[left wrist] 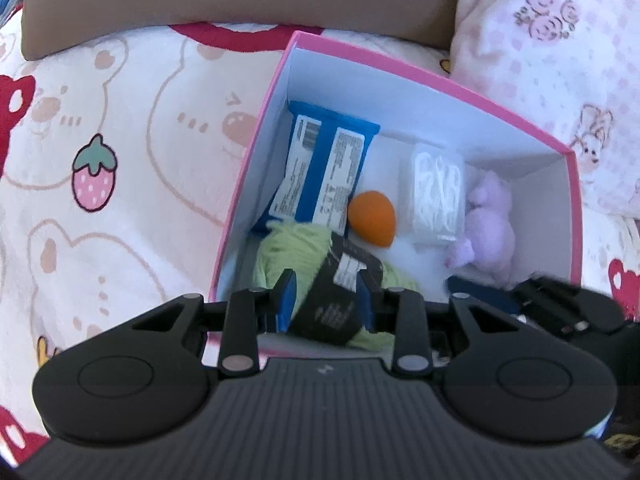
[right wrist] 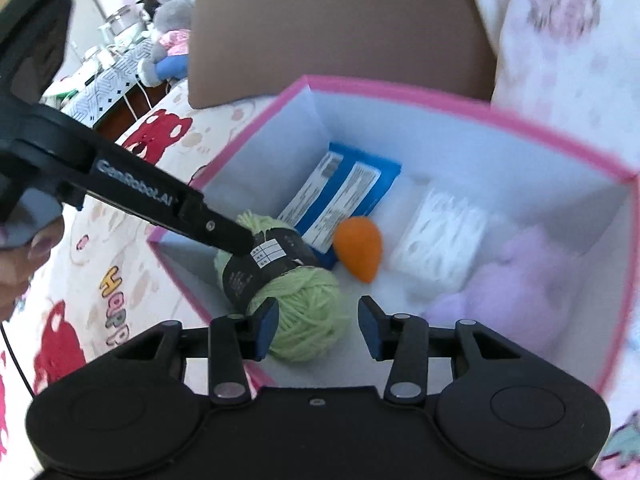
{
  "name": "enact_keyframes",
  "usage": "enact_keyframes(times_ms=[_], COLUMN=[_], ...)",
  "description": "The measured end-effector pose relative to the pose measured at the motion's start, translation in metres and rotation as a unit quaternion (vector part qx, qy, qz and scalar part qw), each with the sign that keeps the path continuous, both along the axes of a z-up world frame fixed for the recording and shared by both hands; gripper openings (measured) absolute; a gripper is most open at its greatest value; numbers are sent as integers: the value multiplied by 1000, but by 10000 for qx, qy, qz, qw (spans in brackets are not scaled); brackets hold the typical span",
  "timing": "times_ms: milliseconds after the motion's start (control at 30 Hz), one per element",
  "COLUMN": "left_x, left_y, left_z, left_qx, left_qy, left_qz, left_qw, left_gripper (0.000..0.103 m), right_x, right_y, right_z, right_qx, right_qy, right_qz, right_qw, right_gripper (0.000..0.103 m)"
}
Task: Organize objects
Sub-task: 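Open the left gripper to release the yarn ball in the box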
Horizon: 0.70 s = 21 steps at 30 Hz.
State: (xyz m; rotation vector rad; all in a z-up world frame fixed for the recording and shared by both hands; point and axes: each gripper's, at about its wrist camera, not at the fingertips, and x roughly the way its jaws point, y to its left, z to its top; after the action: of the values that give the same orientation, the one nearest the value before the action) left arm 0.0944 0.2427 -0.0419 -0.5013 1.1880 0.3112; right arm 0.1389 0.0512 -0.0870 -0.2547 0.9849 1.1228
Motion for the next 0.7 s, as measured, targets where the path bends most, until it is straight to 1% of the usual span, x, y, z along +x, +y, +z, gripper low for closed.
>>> enact_keyframes(times_ms=[100,133,233,267,300,367,433,500,567,633,700], left_x=[-4,-7,-14,-17,-19,-24,-29,-34,-40,-47,-54], left_y=[-13,-16,-21,-25,-29,-39,-46,-55,-61,-69,-78], left_z=[8,11,20,25,30,42,53,62,70,79,88], left_qx=[298,311,46,-1,14,91,144,203,289,380,439], left_qy=[37,5,-176,-235,-282,-415,-524,-580,-605,-651,-687], left_qz=[-164,-143,-25,-11,-21,-93,-136,-216,-241,-255,-323], left_qw=[9994,9994,9998,9997,9996,9991,9984,9979,9975,9968,9961], left_gripper=[39,40,42,44,46,55,59,61,63,65,69], right_x=[-1,-3,-7,-10,-12,-17,-22,-27,-32,-37,-43], right_y=[-16,-21,-33,-38,-44,-55,-66,-75,-83,-90,-98], right_z=[17,22,34,40,45,55,64,72,79,86,94], right_qx=[57,47,-116,-140,-129,-91,-96,-108,-96,-107,-120], right_qy=[-95,-209,-521,-573,-600,-625,-676,-725,-759,-811,-917], right_qz=[-45,-77,-258,-311,-313,-304,-330,-367,-404,-413,-483], right_qw=[9999,9997,9982,9978,9976,9975,9971,9966,9963,9958,9945], right_gripper=[60,60,64,66,69,69,71,76,76,79,83])
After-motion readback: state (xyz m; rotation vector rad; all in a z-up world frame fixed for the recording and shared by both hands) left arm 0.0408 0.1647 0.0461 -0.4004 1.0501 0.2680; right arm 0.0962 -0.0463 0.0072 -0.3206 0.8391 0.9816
